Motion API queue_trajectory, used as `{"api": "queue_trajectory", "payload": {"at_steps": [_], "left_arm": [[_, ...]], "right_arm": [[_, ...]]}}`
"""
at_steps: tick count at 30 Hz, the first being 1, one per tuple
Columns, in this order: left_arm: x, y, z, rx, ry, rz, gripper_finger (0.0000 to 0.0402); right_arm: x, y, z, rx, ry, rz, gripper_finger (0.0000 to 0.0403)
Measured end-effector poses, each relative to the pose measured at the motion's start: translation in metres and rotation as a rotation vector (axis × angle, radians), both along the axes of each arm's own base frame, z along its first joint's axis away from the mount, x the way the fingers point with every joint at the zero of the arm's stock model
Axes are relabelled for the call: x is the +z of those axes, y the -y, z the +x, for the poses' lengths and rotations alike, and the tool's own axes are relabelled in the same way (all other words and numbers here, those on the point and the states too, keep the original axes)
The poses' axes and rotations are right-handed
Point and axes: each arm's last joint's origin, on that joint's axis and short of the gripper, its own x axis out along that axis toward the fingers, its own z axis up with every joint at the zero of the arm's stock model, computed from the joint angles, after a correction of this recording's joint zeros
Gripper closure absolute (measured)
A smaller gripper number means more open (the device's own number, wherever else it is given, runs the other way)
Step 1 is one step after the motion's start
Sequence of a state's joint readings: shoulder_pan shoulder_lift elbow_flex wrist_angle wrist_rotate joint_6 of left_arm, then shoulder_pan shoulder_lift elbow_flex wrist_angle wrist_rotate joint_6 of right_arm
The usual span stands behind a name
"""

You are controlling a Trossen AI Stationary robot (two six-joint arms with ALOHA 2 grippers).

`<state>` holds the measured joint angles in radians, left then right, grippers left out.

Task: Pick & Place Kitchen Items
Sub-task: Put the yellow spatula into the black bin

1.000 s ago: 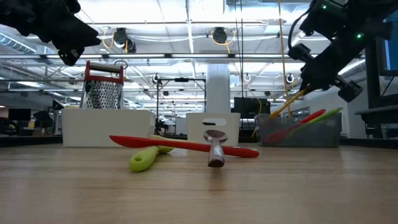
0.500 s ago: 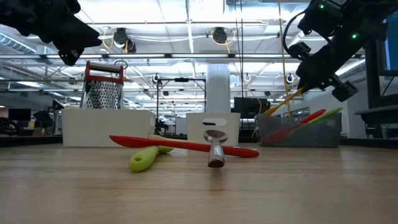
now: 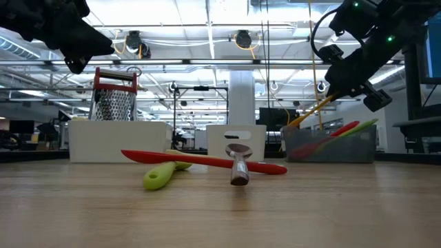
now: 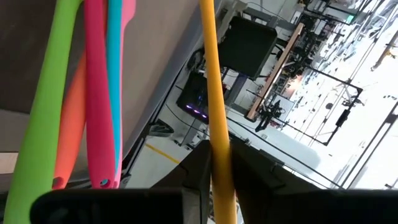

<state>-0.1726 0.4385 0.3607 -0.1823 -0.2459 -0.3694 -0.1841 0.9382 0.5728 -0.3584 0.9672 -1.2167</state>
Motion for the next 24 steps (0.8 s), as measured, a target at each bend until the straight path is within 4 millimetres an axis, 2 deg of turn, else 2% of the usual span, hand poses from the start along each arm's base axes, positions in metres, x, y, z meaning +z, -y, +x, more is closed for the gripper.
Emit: {"api": "queue_trajectory", "payload": {"at_steps": [13, 24], "left_arm": [[0.0, 0.0, 0.0, 0.001, 0.0, -0.001, 0.0316], [0.0, 0.0, -0.0001, 0.002, 0.0, -0.004, 0.0316]], "right_arm": [[0.0001, 0.0, 0.0, 0.007, -0.019, -0.007, 0.0351], [0.0016, 0.0009, -0.0015, -0.035, -0.06, -0.071, 0.0293]]}}
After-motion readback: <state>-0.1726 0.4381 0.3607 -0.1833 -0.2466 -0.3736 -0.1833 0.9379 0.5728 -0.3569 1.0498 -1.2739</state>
